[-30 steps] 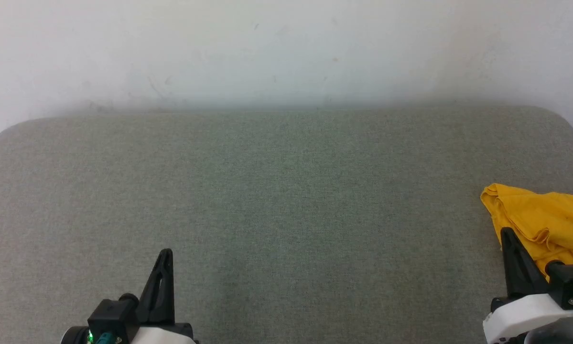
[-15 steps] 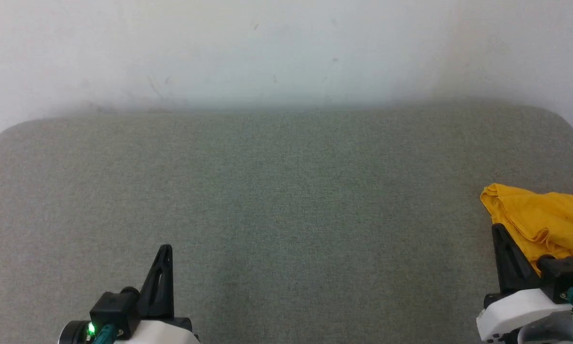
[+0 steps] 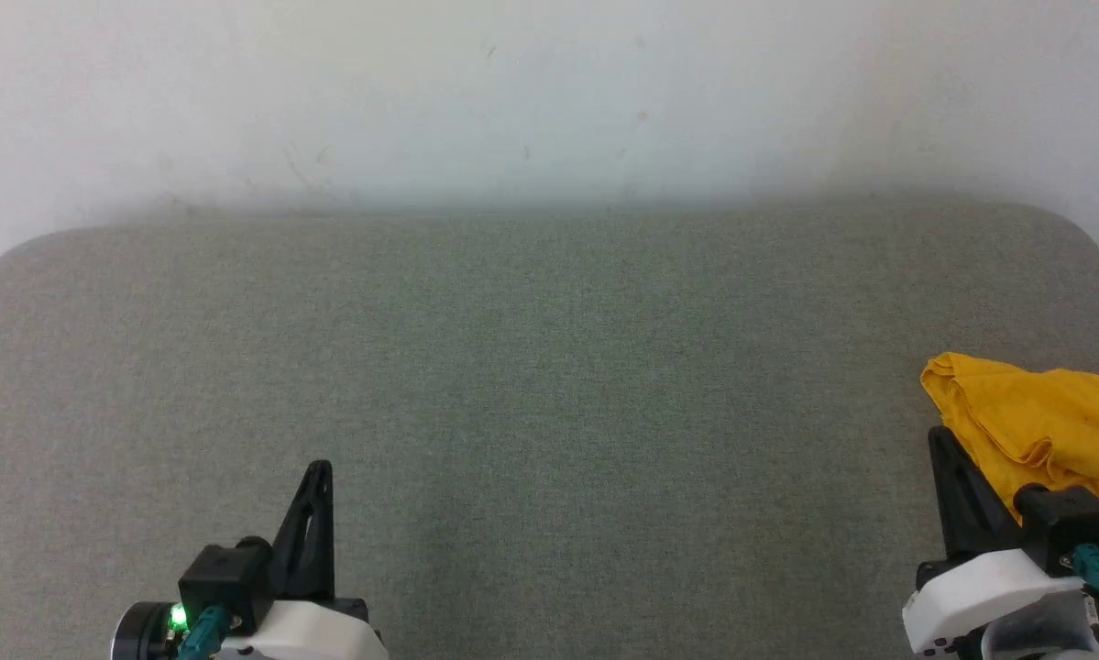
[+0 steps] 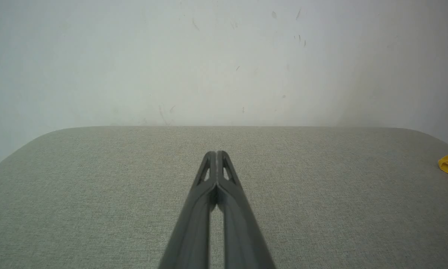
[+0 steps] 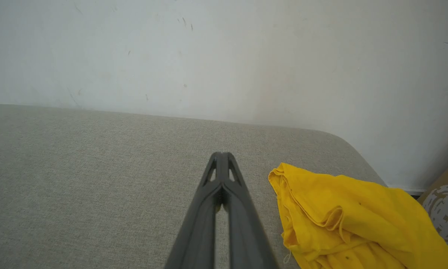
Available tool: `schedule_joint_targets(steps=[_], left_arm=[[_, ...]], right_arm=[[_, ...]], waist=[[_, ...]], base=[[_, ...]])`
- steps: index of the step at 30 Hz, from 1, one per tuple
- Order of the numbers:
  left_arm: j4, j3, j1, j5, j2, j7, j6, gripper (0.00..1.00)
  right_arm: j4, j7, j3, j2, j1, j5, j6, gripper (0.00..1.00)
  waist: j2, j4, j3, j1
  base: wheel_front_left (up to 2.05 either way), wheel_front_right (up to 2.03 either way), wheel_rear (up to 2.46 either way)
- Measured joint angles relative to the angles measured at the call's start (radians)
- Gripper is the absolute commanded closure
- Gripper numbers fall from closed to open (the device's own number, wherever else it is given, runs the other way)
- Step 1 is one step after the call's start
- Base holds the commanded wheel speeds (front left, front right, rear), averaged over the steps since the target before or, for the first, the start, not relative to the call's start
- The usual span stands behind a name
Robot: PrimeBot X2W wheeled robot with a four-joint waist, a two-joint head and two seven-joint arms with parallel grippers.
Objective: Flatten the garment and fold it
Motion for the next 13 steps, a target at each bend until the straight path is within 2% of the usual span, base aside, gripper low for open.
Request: schedule_joint_targets(steps=[13], left_arm=[[0.007,0.025,-0.021,0.028,-0.023,0.025,-0.017,1.0]], right_arm=[[-0.006,0.016,0.018,0.0,-0.015,0.0,0.0,1.0]], waist=[[0.0,0.0,-0.001,0.0]], base=[[0.0,0.0,0.0]])
